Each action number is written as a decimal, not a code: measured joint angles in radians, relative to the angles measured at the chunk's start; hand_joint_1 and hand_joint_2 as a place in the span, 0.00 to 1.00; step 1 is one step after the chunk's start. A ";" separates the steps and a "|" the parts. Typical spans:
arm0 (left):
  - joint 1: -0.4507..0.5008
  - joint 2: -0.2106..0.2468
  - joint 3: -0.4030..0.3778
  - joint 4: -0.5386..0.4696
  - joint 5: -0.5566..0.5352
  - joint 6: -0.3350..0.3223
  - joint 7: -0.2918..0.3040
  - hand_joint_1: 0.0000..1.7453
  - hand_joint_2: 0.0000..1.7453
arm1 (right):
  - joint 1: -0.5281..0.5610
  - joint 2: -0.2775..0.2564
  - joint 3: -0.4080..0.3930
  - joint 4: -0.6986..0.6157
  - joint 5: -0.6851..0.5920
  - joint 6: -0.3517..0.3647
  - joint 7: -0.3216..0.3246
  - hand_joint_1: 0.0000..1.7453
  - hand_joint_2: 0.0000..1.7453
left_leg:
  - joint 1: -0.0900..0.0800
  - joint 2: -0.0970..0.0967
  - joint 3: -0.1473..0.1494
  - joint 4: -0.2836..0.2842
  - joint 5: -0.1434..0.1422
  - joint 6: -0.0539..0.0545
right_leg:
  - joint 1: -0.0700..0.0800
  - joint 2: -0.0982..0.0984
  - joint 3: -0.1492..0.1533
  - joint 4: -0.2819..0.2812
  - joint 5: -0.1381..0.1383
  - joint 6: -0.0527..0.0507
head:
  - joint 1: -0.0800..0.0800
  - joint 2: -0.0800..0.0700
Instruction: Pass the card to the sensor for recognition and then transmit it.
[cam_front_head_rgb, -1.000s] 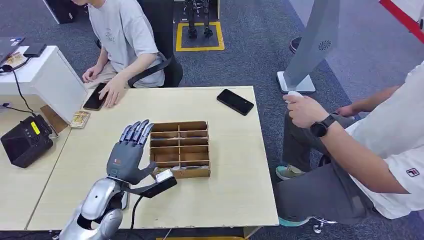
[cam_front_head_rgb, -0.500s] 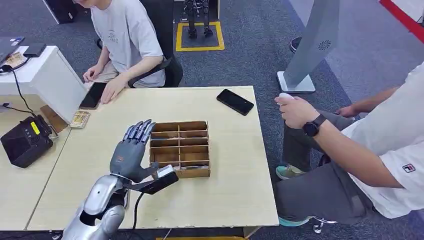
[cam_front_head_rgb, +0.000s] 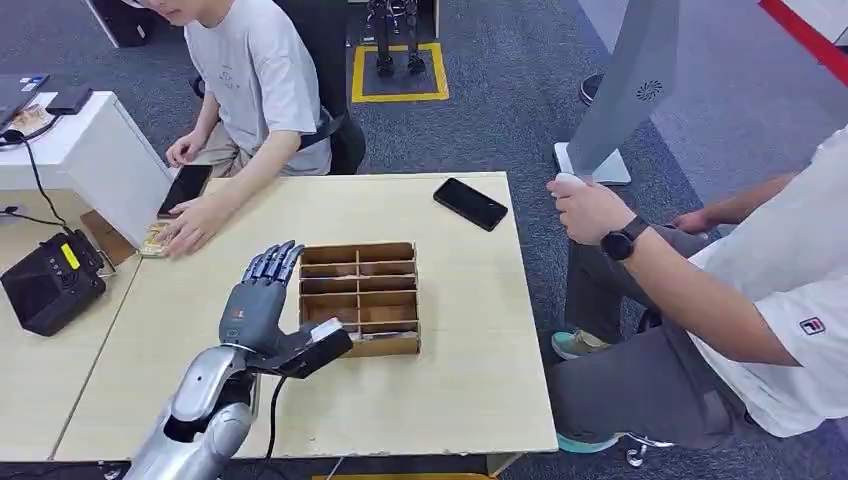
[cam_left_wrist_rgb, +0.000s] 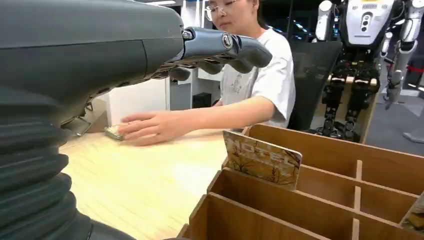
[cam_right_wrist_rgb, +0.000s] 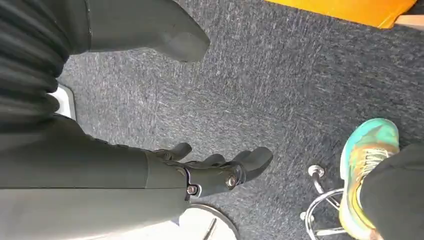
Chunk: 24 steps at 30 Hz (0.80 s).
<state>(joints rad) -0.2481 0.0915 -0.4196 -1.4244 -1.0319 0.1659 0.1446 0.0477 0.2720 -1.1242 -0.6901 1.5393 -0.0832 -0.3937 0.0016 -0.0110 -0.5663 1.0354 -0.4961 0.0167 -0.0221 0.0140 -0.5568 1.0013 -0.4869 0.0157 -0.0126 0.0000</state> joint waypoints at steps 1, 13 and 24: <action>0.000 -0.002 0.002 0.003 0.000 0.000 0.000 0.00 1.00 | -0.001 0.000 0.001 0.002 0.000 -0.001 0.000 0.00 1.00 | 0.000 0.000 0.000 0.000 0.000 0.000 | 0.000 0.000 0.000 0.000 0.000 0.000 | 0.000 0.000; -0.028 -0.014 0.009 0.012 0.002 0.001 0.002 0.00 1.00 | -0.016 -0.010 0.011 0.030 0.000 -0.006 0.004 0.00 1.00 | 0.000 0.000 0.000 0.000 0.000 0.000 | 0.000 0.000 0.000 0.000 0.000 0.000 | 0.000 0.000; -0.029 -0.019 0.011 0.013 0.003 0.001 0.002 0.00 1.00 | -0.016 -0.015 0.021 0.040 0.000 -0.007 0.004 0.00 1.00 | 0.000 0.000 0.000 0.000 0.000 0.000 | 0.000 0.000 0.000 0.000 0.000 0.000 | 0.000 0.000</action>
<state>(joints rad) -0.2773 0.0729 -0.4089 -1.4118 -1.0292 0.1671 0.1461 0.0315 0.2571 -1.1028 -0.6497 1.5393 -0.0900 -0.3899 0.0016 -0.0110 -0.5663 1.0356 -0.4958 0.0171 -0.0221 0.0140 -0.5567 1.0013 -0.4867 0.0157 -0.0126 0.0000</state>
